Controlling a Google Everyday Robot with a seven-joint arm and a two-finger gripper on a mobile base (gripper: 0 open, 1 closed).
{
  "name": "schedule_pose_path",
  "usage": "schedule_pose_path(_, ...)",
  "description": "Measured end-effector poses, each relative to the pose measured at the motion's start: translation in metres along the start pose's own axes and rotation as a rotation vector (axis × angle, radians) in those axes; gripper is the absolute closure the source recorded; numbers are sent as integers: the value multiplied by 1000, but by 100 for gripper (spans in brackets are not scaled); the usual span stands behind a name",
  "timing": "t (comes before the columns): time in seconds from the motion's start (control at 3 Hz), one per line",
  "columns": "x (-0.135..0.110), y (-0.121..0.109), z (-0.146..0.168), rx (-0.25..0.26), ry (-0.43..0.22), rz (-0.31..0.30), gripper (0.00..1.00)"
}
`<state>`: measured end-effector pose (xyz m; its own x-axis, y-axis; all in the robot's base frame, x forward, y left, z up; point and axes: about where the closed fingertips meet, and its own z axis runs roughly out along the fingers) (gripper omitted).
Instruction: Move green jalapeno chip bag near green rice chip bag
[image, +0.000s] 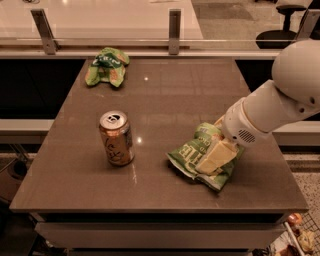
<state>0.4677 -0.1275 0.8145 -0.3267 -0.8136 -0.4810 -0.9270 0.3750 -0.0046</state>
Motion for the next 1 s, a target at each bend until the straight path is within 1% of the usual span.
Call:
schedule_pose_path(0.33,-4,0,-8,0,0,0,87)
schedule_pose_path(0.67,-6,0,-11,0,0,0,100)
schedule_pose_path(1.0,-6,0,-11,0,0,0,100)
